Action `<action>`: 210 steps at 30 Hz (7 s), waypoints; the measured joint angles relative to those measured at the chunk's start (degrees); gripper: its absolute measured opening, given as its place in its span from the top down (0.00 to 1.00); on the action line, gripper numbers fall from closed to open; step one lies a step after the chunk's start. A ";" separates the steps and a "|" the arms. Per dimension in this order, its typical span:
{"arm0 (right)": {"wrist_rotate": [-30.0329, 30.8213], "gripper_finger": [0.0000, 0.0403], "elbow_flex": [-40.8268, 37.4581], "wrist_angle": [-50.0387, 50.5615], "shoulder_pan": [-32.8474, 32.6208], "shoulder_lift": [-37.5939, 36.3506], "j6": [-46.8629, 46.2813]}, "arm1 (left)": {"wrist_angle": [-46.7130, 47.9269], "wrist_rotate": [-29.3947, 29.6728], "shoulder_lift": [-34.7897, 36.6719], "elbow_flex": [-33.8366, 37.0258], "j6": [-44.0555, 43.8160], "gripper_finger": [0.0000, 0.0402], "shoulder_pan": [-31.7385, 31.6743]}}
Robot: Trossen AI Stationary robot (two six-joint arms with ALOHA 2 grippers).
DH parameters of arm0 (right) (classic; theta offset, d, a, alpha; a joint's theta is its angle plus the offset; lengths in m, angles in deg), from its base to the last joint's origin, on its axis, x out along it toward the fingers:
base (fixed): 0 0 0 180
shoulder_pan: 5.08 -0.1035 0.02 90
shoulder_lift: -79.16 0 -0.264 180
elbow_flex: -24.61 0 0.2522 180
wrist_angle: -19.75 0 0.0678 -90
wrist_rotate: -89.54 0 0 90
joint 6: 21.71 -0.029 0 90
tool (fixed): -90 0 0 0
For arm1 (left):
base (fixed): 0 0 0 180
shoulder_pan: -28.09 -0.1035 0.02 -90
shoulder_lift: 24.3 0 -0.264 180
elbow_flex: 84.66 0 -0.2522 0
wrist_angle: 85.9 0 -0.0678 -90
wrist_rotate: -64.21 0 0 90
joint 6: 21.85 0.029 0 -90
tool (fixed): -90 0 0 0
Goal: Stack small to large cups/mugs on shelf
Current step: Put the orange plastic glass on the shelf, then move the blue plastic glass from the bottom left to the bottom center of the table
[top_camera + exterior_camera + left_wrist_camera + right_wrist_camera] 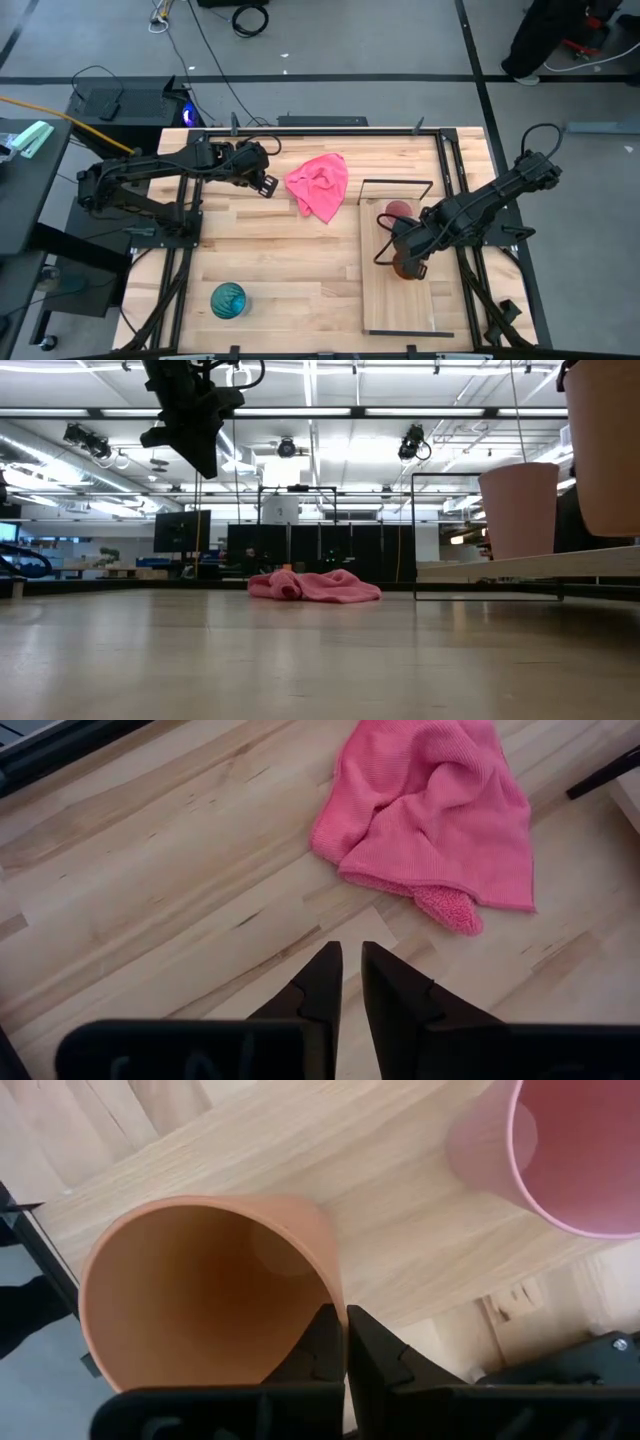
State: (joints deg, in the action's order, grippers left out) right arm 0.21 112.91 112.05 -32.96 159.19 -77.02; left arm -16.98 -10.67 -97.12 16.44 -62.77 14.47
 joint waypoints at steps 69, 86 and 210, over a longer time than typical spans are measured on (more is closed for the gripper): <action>1.44 0.80 -4.09 -1.68 3.20 0.00 -0.20 | -0.04 -1.07 0.00 0.00 0.17 0.83 -0.01; 1.42 0.79 -4.09 -1.64 2.51 -0.32 -0.44 | -0.04 -1.07 0.00 0.00 0.13 0.81 0.00; 17.31 0.79 -4.07 -3.67 2.56 -26.38 2.54 | 12.61 -10.43 -8.70 -4.11 -86.03 0.85 63.30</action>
State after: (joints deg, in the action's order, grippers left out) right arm 17.52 108.85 108.38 -30.40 132.81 -74.47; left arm -4.37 -21.10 -105.82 12.33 -148.80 77.76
